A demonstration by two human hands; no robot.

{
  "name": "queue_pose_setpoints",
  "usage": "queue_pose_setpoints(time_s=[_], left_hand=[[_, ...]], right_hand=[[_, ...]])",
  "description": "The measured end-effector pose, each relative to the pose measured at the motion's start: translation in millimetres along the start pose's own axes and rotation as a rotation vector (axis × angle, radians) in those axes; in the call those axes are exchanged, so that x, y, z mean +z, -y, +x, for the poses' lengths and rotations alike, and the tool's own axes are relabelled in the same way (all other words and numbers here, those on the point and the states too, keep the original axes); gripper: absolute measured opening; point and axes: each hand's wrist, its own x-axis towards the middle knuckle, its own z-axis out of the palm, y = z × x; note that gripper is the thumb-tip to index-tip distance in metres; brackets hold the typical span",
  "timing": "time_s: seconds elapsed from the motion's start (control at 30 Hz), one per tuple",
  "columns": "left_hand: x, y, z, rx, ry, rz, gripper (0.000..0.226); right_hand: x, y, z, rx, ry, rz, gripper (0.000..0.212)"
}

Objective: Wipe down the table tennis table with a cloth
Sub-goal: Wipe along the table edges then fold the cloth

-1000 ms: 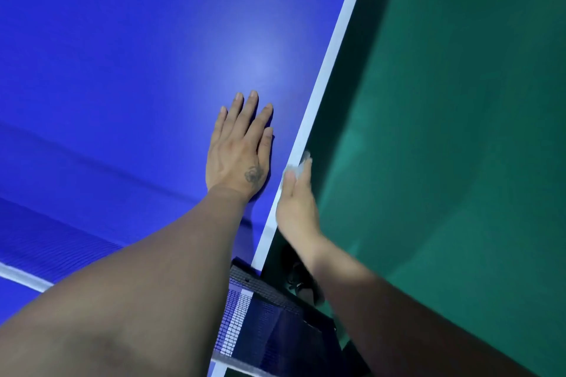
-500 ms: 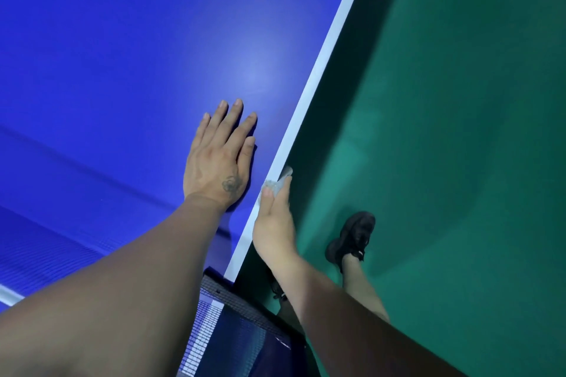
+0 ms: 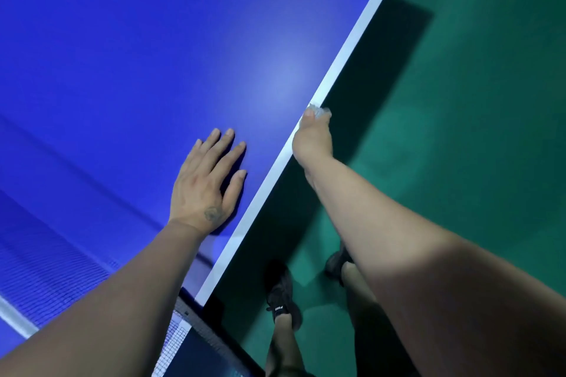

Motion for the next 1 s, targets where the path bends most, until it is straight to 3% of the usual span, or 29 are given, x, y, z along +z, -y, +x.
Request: queue_pose_setpoints(time_s=[0.1, 0.43, 0.57, 1.0], left_hand=[[-1.4, -12.1, 42.5, -0.037, -0.033, 0.029, 0.046], [57.9, -61.9, 260.9, -0.040, 0.122, 0.003, 0.066], [62.1, -62.4, 273.6, -0.150, 0.132, 0.080, 0.069], [64.7, -60.2, 280.4, -0.186, 0.130, 0.050, 0.066]], right_hand=[[-1.7, -2.3, -6.5, -0.015, 0.044, -0.008, 0.052], [-2.5, -30.0, -21.4, 0.037, 0.193, 0.076, 0.065], [-10.5, -10.3, 3.1, 0.007, 0.168, 0.098, 0.065], [-74.1, 126.1, 144.7, -0.026, 0.013, 0.167, 0.056]])
